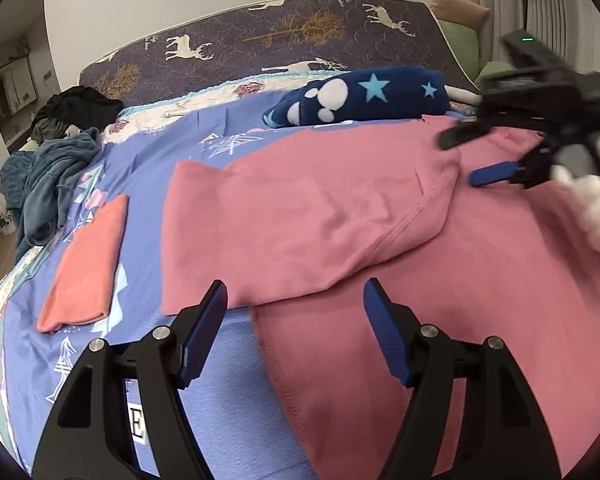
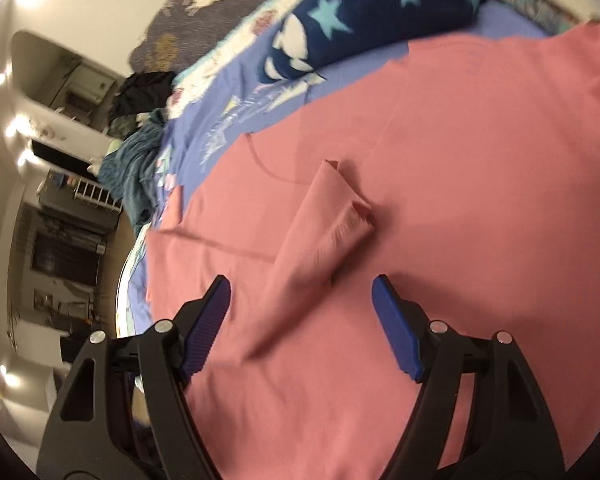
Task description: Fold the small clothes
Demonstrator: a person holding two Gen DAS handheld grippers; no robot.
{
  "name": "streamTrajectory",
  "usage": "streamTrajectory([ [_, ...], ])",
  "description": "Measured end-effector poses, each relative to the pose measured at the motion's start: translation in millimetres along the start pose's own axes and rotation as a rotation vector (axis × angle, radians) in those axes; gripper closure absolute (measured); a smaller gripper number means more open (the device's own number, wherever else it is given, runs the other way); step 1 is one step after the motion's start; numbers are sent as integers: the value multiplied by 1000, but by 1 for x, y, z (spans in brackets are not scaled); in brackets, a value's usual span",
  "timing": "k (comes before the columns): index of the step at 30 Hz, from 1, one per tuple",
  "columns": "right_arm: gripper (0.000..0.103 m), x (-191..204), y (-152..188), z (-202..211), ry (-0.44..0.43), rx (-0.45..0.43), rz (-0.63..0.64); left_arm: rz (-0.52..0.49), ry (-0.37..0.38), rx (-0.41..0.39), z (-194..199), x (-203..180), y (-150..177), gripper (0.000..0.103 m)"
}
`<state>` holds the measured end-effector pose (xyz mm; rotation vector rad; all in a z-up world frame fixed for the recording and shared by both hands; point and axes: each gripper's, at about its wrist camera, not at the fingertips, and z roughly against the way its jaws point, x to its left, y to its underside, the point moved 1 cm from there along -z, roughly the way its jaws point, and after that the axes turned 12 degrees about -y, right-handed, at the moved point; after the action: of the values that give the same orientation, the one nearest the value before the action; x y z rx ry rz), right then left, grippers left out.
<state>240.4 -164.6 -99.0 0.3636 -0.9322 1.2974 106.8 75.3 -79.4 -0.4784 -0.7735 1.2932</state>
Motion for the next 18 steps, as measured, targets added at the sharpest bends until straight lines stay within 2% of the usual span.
streamTrajectory([
  [1, 62, 0, -3, -5, -18, -12, 5, -3, 17, -6, 0, -3, 0, 32],
  [2, 96, 0, -6, -6, -29, -12, 6, -10, 52, -18, 4, -9, -1, 32],
  [4, 96, 8, -8, 13, -81, -78, 20, -22, 110, -45, 11, -17, -2, 32],
  [7, 97, 36, -4, 65, -152, -217, 163, -59, 243, -85, 26, -33, -3, 32],
  [9, 97, 46, 0, 104, -207, -311, 241, -92, 285, -73, 26, -46, -5, 32],
  [11, 96, 41, 8, 140, -214, -395, 279, -117, 264, -46, 19, -56, -7, 32],
  [12, 93, 35, 9, 146, -203, -405, 274, -122, 237, -23, 10, -60, -8, 32],
  [13, 92, 16, 12, 150, -157, -397, 241, -114, 222, -4, 2, -62, -9, 32],
  [14, 86, -1, 14, 149, -114, -376, 204, -97, 207, 26, -6, -61, -9, 32],
  [15, 75, -17, 14, 145, -75, -354, 162, -62, 179, 79, -19, -57, -10, 32],
  [16, 71, -47, 16, 140, -24, -319, 74, -39, 174, 97, -24, -53, -11, 32],
  [18, 68, -84, 21, 139, 4, -297, -42, 12, 185, 104, -26, -43, -12, 32],
])
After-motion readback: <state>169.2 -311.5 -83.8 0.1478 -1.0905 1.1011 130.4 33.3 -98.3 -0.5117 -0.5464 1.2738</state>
